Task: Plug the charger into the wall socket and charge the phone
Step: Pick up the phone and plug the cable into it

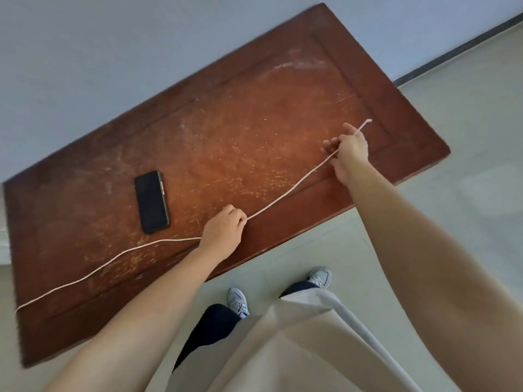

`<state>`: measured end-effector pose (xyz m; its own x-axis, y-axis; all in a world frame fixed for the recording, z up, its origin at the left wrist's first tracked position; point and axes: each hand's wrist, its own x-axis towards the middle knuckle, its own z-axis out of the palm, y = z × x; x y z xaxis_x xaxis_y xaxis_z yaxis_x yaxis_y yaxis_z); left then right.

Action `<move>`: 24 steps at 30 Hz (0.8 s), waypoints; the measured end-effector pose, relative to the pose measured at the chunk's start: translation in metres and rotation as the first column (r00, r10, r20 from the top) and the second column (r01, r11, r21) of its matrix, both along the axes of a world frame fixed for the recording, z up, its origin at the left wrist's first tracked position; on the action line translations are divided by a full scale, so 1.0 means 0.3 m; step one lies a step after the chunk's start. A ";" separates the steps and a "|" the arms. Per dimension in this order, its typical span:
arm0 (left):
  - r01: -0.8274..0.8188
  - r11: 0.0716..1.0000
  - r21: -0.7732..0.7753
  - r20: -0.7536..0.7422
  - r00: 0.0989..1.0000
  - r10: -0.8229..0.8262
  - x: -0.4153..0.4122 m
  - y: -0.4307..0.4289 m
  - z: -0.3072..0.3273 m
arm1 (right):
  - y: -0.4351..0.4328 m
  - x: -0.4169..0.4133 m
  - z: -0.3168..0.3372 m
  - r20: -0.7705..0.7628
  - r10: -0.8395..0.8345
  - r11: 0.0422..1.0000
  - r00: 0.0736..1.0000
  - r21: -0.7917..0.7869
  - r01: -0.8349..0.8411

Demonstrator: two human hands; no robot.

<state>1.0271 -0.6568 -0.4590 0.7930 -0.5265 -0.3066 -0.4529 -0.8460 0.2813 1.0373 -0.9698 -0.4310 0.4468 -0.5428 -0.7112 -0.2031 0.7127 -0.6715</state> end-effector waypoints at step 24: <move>-0.580 0.807 0.109 -0.141 0.795 0.590 0.407 0.565 0.003 | 1.157 -0.169 0.102 -0.117 0.416 0.831 0.902 -0.353 -0.429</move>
<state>1.1492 -0.4874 -0.4583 0.8811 0.0442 -0.4709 0.1807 -0.9516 0.2488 0.9866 -0.6227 -0.4005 0.6711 -0.5277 -0.5208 -0.4560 0.2602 -0.8511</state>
